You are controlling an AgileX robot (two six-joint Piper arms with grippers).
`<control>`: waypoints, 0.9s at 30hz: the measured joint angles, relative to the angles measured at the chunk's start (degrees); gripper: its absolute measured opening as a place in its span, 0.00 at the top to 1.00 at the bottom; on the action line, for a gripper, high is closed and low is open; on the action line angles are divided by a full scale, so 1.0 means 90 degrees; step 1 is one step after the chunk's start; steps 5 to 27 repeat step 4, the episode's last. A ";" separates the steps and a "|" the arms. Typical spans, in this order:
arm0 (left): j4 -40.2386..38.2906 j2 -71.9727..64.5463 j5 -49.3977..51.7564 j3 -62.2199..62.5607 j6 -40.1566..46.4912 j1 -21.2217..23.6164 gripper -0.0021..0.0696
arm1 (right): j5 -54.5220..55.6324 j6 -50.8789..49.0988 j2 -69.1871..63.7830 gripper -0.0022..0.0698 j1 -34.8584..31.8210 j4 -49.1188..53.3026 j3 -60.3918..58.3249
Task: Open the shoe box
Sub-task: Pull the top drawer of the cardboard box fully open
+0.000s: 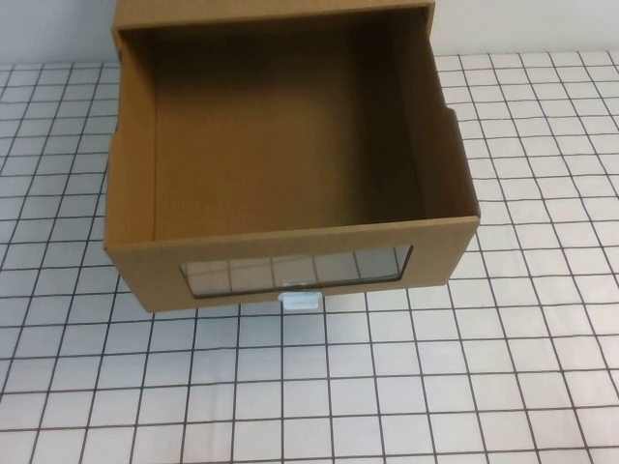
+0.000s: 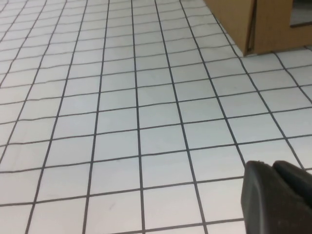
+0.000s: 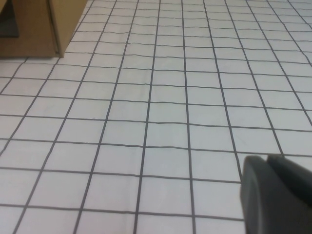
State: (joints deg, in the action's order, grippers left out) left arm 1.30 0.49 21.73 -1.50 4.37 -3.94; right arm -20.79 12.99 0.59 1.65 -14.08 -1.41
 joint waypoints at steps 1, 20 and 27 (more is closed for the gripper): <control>0.0000 0.0000 0.0027 0.0000 -0.0005 0.0000 0.97 | 0.0000 0.0000 0.0000 0.99 0.0000 -0.0009 0.0000; 0.0015 0.0000 0.0052 0.0000 -0.0015 0.0000 0.97 | 0.0000 0.0000 0.0000 0.99 0.0000 -0.0009 0.0000; 0.0015 0.0000 0.0052 0.0000 -0.0015 0.0000 0.97 | 0.0000 0.0000 0.0000 0.99 0.0000 -0.0009 0.0000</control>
